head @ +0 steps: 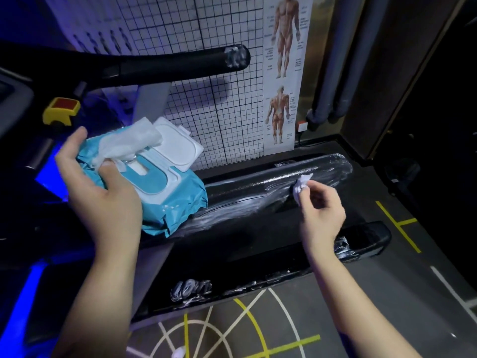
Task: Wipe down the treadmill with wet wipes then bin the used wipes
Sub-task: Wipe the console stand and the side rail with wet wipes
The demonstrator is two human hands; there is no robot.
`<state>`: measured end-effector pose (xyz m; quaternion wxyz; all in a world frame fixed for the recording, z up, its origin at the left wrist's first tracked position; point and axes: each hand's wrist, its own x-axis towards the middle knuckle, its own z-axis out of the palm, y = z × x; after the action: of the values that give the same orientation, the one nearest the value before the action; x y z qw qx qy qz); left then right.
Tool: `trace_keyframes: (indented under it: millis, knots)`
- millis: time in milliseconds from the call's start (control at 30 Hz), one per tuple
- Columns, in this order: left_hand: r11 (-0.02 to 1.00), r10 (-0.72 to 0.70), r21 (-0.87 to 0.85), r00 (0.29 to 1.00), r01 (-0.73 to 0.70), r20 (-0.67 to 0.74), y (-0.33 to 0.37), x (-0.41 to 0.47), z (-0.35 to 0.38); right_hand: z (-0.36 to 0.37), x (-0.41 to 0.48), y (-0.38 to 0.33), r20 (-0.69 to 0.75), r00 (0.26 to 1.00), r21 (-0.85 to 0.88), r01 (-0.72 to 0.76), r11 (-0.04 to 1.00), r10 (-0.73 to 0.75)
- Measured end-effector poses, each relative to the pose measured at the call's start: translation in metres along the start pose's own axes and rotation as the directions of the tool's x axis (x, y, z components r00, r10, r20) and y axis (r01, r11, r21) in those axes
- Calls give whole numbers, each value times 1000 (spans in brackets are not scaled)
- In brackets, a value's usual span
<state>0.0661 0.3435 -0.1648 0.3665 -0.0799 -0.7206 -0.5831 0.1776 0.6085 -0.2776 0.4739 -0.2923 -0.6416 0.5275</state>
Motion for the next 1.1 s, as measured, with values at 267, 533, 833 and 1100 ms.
trace_keyframes:
  millis: [267, 533, 833, 1100]
  knots:
    - [1000, -7, 8, 999, 7, -35, 1, 5, -23, 45, -60, -9, 69, 977, -79, 207, 975, -202]
    - [1000, 10, -15, 999, -10, -34, -5, 12, -40, 73, -120, -6, 369, 876, -5, 335, 942, -310]
    - [1000, 16, -6, 998, -16, -56, -9, 29, -80, 33, -70, -12, 103, 989, -9, 104, 995, -103]
    - [999, -27, -27, 996, 25, -85, -28, 40, -114, 77, -104, -29, -17, 992, -112, 121, 986, -123]
